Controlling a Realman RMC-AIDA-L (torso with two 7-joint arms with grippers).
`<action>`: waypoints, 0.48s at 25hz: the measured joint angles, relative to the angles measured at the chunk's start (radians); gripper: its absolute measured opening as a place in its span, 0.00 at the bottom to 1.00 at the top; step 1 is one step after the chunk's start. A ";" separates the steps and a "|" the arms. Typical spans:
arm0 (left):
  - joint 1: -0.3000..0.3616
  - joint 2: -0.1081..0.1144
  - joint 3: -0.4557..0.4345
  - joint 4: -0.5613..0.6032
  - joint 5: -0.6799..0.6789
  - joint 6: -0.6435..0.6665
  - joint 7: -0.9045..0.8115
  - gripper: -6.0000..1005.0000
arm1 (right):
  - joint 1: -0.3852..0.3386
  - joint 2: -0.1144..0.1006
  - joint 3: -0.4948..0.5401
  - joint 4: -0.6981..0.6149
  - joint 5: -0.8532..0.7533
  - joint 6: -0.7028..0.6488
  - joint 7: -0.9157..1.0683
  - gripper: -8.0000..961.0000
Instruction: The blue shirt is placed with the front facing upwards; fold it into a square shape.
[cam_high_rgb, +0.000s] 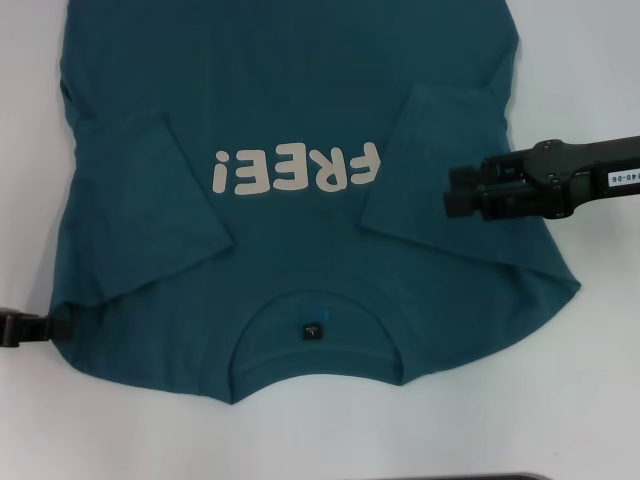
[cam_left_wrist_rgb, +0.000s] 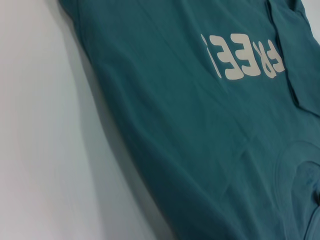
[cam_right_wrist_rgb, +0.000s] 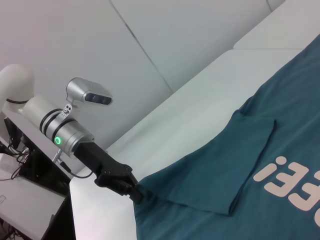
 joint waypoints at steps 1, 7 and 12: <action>0.000 0.000 0.001 0.000 0.001 0.000 0.000 0.08 | 0.000 0.000 0.001 0.000 0.000 0.000 0.000 0.60; 0.001 0.000 0.000 -0.001 0.002 0.005 -0.005 0.03 | -0.002 0.000 0.008 0.000 -0.004 -0.001 0.002 0.60; 0.004 0.001 -0.005 -0.002 -0.003 0.011 -0.004 0.03 | -0.015 -0.007 0.010 0.000 -0.008 -0.011 0.020 0.60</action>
